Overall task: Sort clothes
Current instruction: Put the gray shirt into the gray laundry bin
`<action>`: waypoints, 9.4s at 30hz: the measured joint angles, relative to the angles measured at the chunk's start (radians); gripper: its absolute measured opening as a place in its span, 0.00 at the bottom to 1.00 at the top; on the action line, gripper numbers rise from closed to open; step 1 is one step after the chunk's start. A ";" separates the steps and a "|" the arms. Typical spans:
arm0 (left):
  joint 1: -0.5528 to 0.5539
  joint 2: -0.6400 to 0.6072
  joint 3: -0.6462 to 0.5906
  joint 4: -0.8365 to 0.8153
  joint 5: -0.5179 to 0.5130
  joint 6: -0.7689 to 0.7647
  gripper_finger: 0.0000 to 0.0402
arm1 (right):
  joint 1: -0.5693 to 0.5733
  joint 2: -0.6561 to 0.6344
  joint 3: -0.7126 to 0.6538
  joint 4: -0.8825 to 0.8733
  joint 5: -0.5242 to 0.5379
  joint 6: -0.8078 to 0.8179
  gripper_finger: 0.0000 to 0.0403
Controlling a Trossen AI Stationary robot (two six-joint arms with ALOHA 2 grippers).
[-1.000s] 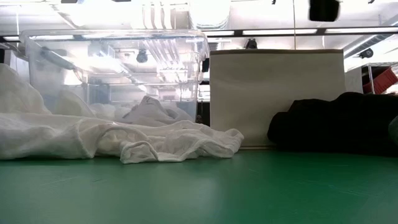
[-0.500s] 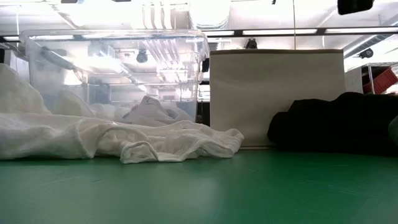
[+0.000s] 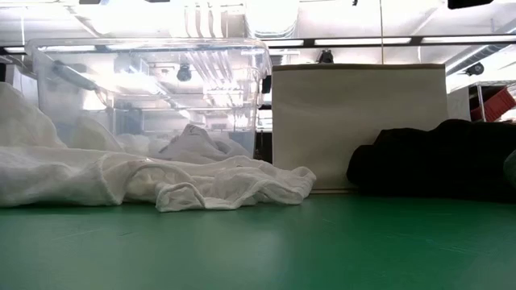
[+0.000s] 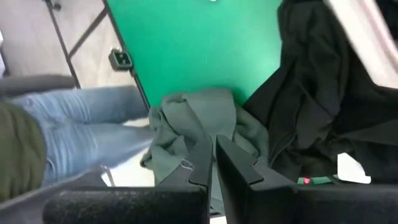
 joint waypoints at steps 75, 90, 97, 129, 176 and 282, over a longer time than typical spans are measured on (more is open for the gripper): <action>0.002 0.000 -0.178 0.097 -0.182 -0.064 0.52 | 0.752 0.194 -0.710 0.854 0.423 -0.163 0.66; 0.003 0.000 -0.178 0.113 -0.206 -0.064 0.52 | 0.751 0.318 -0.711 1.039 0.441 -0.160 0.85; 0.003 0.000 -0.178 0.115 -0.206 -0.064 0.52 | 0.751 0.345 -0.711 1.064 0.441 -0.153 0.82; 0.003 0.000 -0.178 0.134 -0.222 -0.064 0.52 | 0.751 0.490 -0.715 1.074 0.441 -0.181 0.27; 0.003 0.000 -0.160 0.210 -0.342 -0.051 0.52 | 0.502 -0.086 -0.147 1.005 0.865 -0.435 0.02; 0.003 0.000 0.051 0.268 -0.539 0.004 0.52 | -0.288 0.479 0.850 1.017 0.657 -0.482 0.02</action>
